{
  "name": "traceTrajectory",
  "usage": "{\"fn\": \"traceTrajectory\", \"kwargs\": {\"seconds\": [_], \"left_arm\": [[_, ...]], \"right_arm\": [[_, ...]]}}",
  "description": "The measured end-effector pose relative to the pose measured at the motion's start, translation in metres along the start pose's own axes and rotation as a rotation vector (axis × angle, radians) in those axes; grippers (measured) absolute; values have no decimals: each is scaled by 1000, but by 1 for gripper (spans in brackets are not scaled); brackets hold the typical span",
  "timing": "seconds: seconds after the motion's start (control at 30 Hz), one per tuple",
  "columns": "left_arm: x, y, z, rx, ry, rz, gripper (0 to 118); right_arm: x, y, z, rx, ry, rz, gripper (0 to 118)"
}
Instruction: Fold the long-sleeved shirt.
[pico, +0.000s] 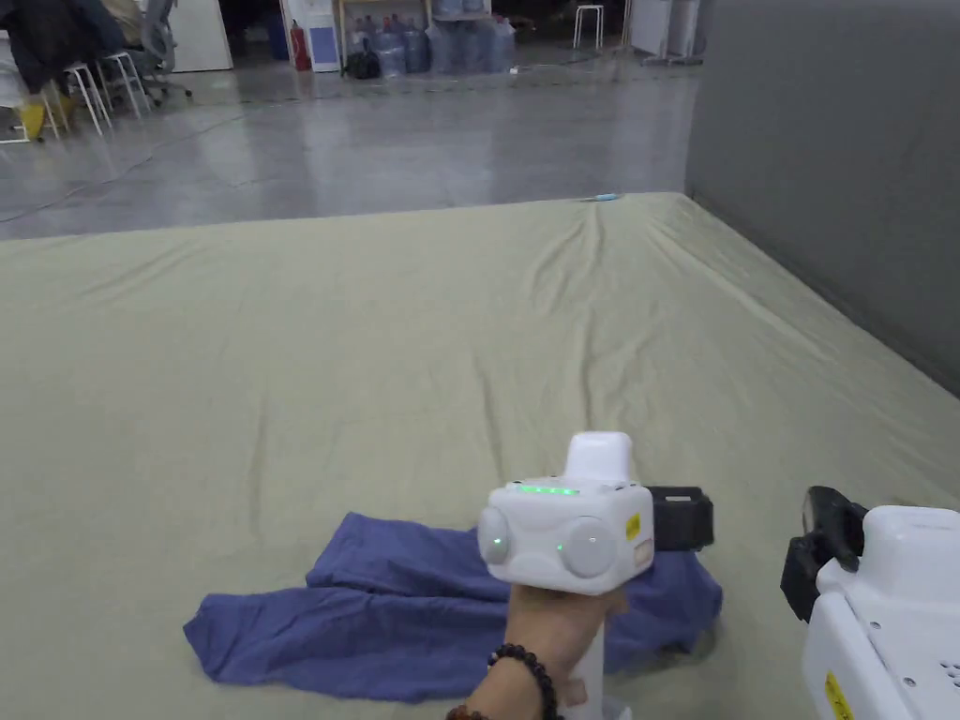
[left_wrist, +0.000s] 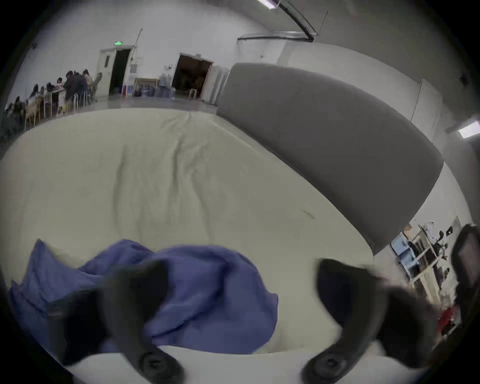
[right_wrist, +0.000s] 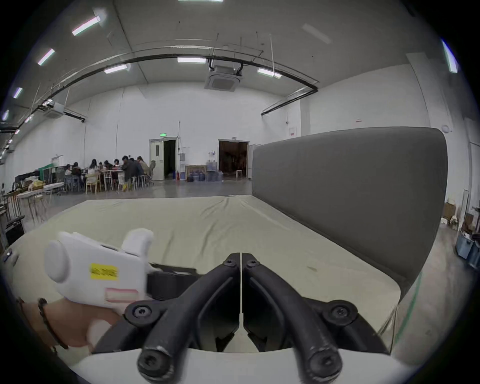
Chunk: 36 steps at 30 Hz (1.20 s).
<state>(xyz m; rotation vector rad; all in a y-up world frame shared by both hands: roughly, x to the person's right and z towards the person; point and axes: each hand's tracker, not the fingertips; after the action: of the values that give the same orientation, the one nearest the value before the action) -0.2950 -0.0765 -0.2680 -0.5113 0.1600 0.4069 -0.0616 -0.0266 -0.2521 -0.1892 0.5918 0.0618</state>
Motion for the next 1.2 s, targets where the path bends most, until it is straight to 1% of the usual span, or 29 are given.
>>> {"fn": "traceTrajectory", "kwargs": {"seconds": [0.03,0.07,0.13,0.2,0.27,0.3,0.33,0.37,0.4,0.43,0.47,0.53,0.6,0.63,0.73,0.8,0.9,0.93,0.97,1.03,1.07,1.1,1.13,1.17,1.2], "left_arm": [[-5,3,16,4,35,-13,117],[-10,4,38,70,76,-30,117],[-23,-3,84,133,166,-48,117],[-34,-19,130,210,250,-40,116],[-42,-42,183,294,369,0,116],[-45,-52,204,353,414,19,111],[-48,-64,225,355,450,33,102],[-48,-73,244,361,477,24,82],[-49,-83,260,363,533,14,43],[-49,-93,273,364,600,-9,12],[-49,-103,287,388,634,-43,0],[-54,-115,304,355,607,-36,0],[-56,-122,310,334,644,-59,0],[-56,-122,310,325,638,-60,0],[-58,-117,308,321,595,-16,0],[-57,-107,301,321,548,3,0],[-64,-80,282,314,528,-19,0],[-71,-65,271,264,502,-26,0],[-81,-51,261,225,471,8,3],[-111,-20,231,155,406,119,64],[-128,-10,214,124,396,175,95],[-148,2,190,48,394,214,116],[-170,9,165,-45,403,236,117],[-180,13,147,-99,435,225,117],[-196,17,125,-193,462,217,117]], "right_arm": [[-3,0,0,-7,15,-9,1],[-6,-1,1,-9,27,-17,4],[-14,0,4,-8,69,-15,4],[-22,2,7,-2,87,-8,4],[-29,5,11,1,111,-2,4],[-32,6,13,4,114,1,4],[-36,8,15,5,118,8,3],[-39,9,18,5,117,13,1],[-41,10,20,7,119,17,0],[-42,10,24,10,127,24,0],[-43,11,27,5,136,28,0],[-46,13,31,-12,145,19,0],[-46,13,34,-14,158,3,0],[-47,14,36,-14,158,3,0],[-50,18,40,-6,152,8,0],[-50,20,39,-10,154,7,0],[-48,18,36,-21,155,8,0],[-48,17,34,-28,157,12,0],[-47,14,32,-31,157,15,0],[-46,10,24,-48,144,11,0],[-45,8,21,-58,144,4,0],[-44,5,17,-68,144,-6,0],[-44,2,13,-77,137,-15,0],[-43,0,10,-86,132,-21,0],[-42,-2,7,-96,136,-25,0]]}}
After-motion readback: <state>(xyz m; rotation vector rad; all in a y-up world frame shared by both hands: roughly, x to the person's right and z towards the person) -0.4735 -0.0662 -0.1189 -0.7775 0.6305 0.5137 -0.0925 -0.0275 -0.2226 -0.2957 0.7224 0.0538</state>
